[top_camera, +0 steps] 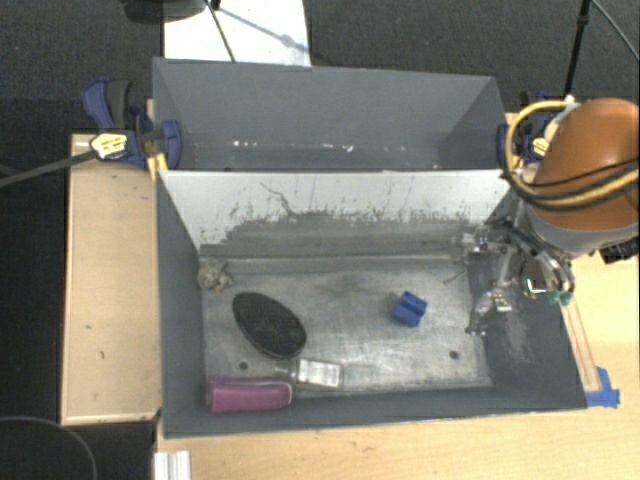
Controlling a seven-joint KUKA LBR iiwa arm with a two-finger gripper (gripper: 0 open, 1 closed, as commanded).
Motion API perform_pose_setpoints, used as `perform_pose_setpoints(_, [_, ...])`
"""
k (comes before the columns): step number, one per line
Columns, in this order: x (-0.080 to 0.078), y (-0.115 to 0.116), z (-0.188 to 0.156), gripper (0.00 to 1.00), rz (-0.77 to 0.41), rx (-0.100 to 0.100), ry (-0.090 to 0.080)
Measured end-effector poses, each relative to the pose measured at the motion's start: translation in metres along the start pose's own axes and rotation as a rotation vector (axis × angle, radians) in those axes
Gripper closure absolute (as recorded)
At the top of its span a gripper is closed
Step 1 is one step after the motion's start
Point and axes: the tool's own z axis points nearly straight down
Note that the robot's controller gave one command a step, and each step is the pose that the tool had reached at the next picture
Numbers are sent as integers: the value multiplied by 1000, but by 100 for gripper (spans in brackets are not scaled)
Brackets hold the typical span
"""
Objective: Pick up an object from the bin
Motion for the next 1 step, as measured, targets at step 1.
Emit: perform_pose_setpoints(1, [-24, 70, 136, 0, 257, -1, -6])
